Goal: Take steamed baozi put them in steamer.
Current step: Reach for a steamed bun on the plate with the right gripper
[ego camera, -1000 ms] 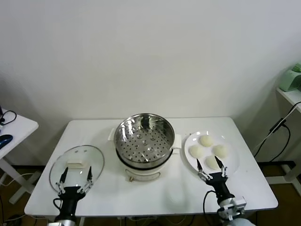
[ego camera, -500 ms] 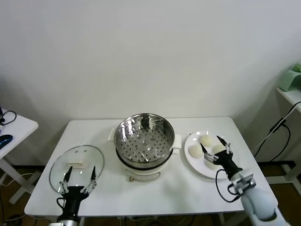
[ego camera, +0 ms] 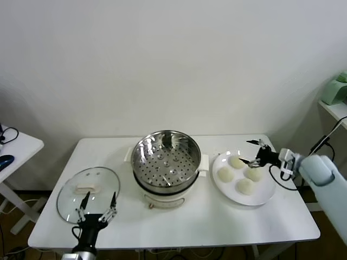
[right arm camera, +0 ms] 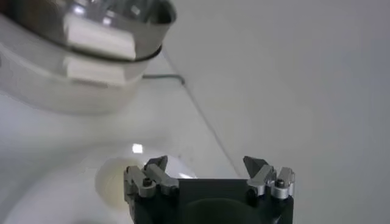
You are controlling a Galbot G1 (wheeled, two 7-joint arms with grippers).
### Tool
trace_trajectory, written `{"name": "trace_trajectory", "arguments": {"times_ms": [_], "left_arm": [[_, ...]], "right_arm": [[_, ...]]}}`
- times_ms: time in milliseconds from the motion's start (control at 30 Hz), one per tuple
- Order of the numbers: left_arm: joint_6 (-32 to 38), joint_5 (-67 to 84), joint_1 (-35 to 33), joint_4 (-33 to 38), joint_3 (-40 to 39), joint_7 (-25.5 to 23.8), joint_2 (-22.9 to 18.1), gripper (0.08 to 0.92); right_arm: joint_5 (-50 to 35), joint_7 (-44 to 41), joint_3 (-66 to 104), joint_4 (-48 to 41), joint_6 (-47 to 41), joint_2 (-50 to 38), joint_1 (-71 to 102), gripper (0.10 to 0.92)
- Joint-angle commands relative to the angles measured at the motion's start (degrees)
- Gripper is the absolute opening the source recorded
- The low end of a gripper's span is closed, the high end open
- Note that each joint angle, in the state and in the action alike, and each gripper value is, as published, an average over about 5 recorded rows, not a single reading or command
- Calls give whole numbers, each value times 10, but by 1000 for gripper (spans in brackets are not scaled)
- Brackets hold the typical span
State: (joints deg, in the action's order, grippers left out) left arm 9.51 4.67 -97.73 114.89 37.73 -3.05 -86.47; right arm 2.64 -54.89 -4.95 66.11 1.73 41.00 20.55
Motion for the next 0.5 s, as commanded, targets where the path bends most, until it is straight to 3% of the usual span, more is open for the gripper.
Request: {"name": "trace_trajectory", "arguments": {"times_ms": [33, 267, 500], "left_arm": [[-11, 1, 11, -1, -3, 0, 2, 823], [-21, -1, 25, 0, 4, 2, 1, 823], [-21, 1, 21, 4, 12, 3, 4, 823]], "right_arm": [[86, -171, -339, -244, 52, 53, -363, 823], [76, -174, -446, -308, 57, 140, -384, 823], [122, -149, -401, -338, 53, 194, -325, 823]]}}
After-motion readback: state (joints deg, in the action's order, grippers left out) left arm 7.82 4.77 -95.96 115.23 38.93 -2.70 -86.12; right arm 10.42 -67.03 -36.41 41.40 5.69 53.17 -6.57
